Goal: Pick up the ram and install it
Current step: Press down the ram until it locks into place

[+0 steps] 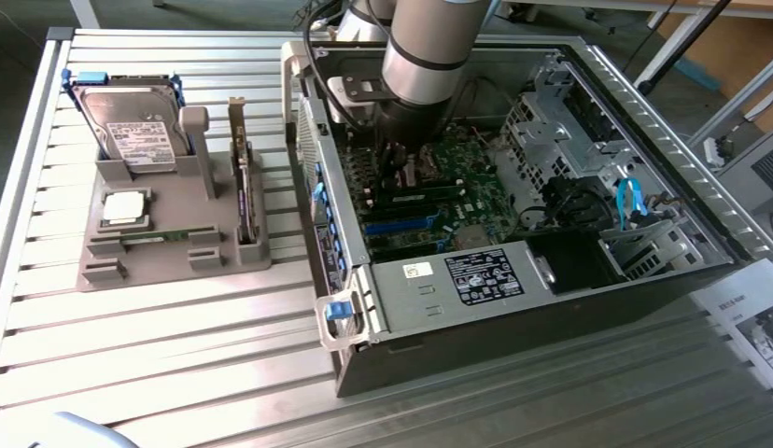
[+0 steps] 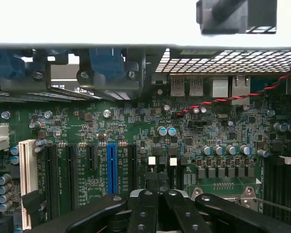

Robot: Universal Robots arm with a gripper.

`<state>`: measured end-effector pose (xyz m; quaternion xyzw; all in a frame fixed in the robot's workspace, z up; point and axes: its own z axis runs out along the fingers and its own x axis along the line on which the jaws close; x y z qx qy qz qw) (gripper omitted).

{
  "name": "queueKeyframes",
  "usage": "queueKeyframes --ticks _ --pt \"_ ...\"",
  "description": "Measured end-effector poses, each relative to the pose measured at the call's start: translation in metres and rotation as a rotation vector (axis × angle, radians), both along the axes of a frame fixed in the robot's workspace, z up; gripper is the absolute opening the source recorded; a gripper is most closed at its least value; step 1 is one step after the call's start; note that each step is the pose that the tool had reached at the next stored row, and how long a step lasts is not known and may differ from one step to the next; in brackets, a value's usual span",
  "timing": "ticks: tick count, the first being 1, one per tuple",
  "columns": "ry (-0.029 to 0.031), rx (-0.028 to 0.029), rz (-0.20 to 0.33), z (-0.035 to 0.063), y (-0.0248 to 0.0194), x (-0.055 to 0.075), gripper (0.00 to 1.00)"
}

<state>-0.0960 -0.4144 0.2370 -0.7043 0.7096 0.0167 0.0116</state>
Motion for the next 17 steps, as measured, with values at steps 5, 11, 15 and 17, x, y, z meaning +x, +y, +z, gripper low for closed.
queueKeyframes --ticks 5,11,15,17 --pt "-0.0001 0.0002 0.0 -0.0012 0.0 0.0 0.1" --pt "-0.0001 0.0001 0.0 -0.0035 0.0 0.0 0.1" --pt "-0.0001 0.0 0.0 -0.0049 0.0 0.0 0.1" --pt "0.0 -0.0001 0.0 -0.0054 0.0 0.0 0.1"
